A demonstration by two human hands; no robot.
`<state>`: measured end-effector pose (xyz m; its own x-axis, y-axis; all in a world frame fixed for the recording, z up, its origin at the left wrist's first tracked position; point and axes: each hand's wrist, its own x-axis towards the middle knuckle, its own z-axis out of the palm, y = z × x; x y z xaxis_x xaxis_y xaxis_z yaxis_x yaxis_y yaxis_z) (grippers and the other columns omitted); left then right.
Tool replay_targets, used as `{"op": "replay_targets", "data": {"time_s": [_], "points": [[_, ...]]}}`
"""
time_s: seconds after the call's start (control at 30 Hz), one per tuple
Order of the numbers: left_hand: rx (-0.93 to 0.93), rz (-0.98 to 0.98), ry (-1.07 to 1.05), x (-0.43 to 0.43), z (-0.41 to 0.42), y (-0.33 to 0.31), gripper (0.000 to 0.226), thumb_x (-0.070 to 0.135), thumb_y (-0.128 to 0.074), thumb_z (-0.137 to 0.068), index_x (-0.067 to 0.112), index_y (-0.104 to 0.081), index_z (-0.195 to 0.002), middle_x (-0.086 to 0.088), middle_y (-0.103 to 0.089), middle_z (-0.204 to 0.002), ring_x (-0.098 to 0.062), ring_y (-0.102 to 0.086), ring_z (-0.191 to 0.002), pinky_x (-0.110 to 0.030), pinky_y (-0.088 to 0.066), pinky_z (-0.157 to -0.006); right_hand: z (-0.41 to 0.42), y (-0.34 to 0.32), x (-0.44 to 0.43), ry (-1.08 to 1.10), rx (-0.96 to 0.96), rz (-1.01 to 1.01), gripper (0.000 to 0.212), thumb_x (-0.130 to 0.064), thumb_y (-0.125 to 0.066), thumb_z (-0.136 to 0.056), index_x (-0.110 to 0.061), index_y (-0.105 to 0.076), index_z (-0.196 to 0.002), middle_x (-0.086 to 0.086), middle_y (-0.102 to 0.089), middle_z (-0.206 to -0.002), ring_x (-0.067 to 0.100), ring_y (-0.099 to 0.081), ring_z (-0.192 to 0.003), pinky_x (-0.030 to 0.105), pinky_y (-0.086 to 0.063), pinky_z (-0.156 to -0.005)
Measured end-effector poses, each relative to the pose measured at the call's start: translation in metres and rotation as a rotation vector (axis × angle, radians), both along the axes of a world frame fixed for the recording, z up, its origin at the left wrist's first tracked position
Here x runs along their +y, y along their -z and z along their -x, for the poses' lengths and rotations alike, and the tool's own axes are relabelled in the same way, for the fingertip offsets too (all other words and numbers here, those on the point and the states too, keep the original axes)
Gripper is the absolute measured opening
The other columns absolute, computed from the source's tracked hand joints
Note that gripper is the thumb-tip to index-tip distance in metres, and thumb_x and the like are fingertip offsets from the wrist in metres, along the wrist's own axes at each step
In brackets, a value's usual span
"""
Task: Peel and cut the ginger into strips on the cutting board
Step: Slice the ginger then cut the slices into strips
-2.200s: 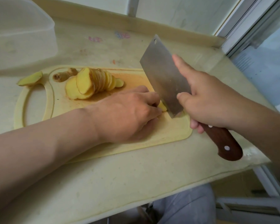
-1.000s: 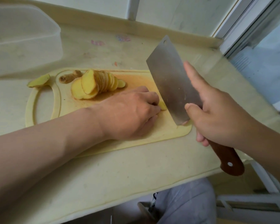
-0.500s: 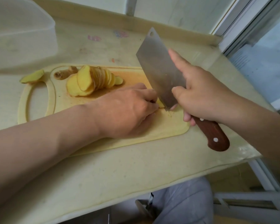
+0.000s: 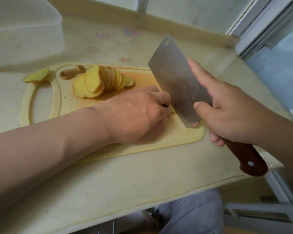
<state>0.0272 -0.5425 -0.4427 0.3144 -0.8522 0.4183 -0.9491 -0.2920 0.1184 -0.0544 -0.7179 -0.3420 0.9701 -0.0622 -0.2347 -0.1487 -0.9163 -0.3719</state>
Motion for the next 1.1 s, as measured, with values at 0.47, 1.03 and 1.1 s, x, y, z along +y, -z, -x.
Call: {"op": "replay_targets", "data": {"time_s": [0.47,1.03,1.1], "points": [[-0.056,0.022,-0.102,0.005,0.003,-0.002,0.041,0.038,-0.042,-0.099,0.014,-0.075,-0.102,-0.011,-0.052,-0.093,-0.031,-0.048,-0.078,-0.045,-0.047,-0.069,0.004,0.010,0.006,0.068,-0.139,-0.100,0.087,-0.013,-0.044,-0.106,-0.067,0.002,-0.156,-0.001,-0.067,-0.053,0.019,-0.067,-0.043,0.032,-0.058,-0.043],[-0.081,0.037,-0.100,0.005,0.002,0.000,0.038,0.038,-0.044,-0.098,0.015,-0.075,-0.098,-0.009,-0.053,-0.089,-0.030,-0.048,-0.072,-0.041,-0.044,-0.063,-0.024,0.007,0.012,0.026,-0.095,-0.073,0.088,-0.007,-0.042,-0.102,-0.063,-0.002,-0.158,0.004,-0.066,-0.061,0.019,-0.067,-0.042,0.032,-0.055,-0.040],[-0.082,0.039,-0.102,0.006,0.002,0.001,0.036,0.037,-0.046,-0.098,0.015,-0.074,-0.097,-0.009,-0.053,-0.089,-0.029,-0.047,-0.073,-0.041,-0.044,-0.064,-0.011,0.010,0.008,0.042,-0.135,-0.101,0.087,-0.010,-0.043,-0.105,-0.065,0.000,-0.157,0.002,-0.068,-0.056,0.019,-0.067,-0.043,0.032,-0.057,-0.041]]}}
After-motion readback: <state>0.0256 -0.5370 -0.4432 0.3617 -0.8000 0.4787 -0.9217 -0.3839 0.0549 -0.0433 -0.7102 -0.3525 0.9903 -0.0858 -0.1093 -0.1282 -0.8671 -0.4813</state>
